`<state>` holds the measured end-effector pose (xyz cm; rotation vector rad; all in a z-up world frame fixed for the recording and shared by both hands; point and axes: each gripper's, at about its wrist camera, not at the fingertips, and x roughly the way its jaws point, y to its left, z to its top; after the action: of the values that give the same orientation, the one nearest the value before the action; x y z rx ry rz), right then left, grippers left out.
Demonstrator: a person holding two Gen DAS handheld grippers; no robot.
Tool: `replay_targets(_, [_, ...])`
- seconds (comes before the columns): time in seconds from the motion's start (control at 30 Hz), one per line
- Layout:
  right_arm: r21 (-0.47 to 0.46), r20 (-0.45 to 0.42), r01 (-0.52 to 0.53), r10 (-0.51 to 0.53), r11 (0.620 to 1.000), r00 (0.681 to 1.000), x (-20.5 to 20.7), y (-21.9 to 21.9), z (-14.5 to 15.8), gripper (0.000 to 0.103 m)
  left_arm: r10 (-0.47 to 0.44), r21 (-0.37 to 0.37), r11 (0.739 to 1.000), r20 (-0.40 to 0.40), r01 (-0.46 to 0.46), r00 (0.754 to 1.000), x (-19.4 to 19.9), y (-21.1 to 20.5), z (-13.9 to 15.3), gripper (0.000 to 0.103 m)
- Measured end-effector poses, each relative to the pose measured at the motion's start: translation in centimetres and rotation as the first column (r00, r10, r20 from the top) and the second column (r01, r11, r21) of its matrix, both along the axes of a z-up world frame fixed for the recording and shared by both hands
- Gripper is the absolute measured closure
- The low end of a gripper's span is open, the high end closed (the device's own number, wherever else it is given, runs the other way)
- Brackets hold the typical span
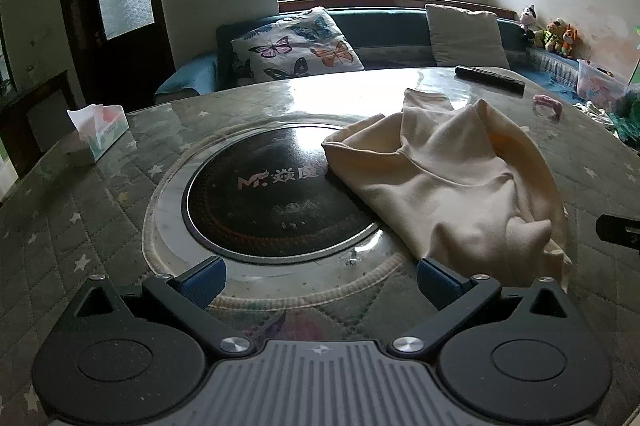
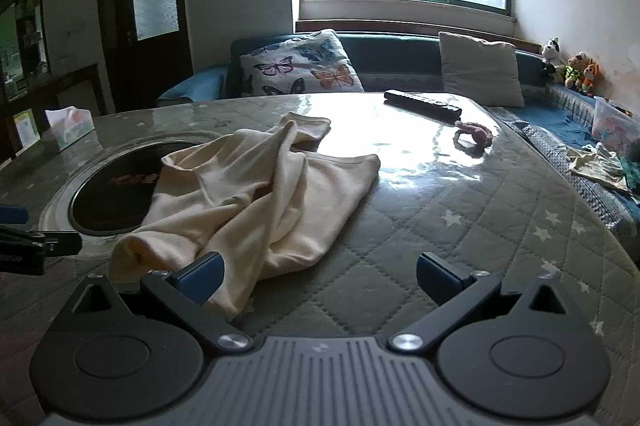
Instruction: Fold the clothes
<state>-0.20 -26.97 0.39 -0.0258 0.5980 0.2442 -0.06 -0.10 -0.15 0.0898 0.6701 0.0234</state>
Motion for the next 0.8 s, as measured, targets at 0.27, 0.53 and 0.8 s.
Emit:
replay_targets(0.27, [-0.015,-0.008,0.009,-0.010,1.000,1.000,-0.2,1.4,-0.3,0.000,-0.005,0.001,1.000,-0.007,0.005,1.000,-0.2,-0.4,-0.7,0.000])
replay_targets(0.53, [-0.028,-0.016,0.017,-0.017,0.999,1.000,-1.0,2.5,-0.2,0.000,-0.035,0.008,0.999,-0.011,0.035,0.999,-0.8,-1.2,-0.6,0.000])
replay_targets(0.8, [-0.039,-0.014,0.032,-0.033,0.999,0.999,-0.9,3.9,-0.3,0.000,-0.060,0.018,0.998,-0.011,0.060,0.998,-0.5,-2.1,-0.4,0.000])
